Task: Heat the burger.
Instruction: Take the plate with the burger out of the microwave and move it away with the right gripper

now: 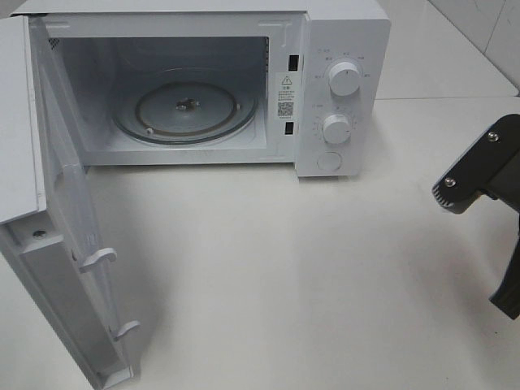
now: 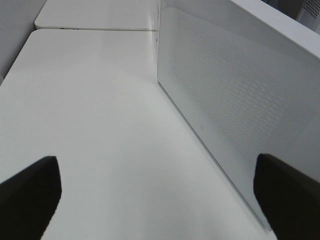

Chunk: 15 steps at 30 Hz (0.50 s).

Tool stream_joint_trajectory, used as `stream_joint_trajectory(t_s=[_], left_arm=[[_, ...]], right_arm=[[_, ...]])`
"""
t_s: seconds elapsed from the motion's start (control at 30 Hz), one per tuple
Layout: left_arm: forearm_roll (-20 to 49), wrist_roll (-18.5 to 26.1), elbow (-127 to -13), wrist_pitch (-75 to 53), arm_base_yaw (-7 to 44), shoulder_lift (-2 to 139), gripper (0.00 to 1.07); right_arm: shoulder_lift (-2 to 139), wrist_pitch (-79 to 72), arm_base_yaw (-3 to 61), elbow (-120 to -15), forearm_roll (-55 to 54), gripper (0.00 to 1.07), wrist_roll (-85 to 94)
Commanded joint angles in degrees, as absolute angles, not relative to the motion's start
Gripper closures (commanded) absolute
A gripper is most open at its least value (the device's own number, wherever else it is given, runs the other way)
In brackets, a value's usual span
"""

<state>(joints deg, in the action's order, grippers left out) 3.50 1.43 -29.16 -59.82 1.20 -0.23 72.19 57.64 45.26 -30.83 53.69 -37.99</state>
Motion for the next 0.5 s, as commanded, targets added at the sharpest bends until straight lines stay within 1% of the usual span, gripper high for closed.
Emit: stream_joint_trajectory(t_s=[0.03,0.23,0.5], left_arm=[[3.7,1.3,-28.9,-59.4,0.9,-1.3,0.06],[3.7,1.3,-28.9,-59.4,0.9,-1.3,0.06],[3.7,1.3,-28.9,-59.4,0.9,-1.3,0.06]], right_arm=[[73.7,65.7,45.4,-30.9,57.2,1.07,-44.8],[74.5,66.4,45.4,-30.9,56.3,1.07,-52.5],[76.8,66.6,45.4,-30.9,56.1,1.07,-54.8]])
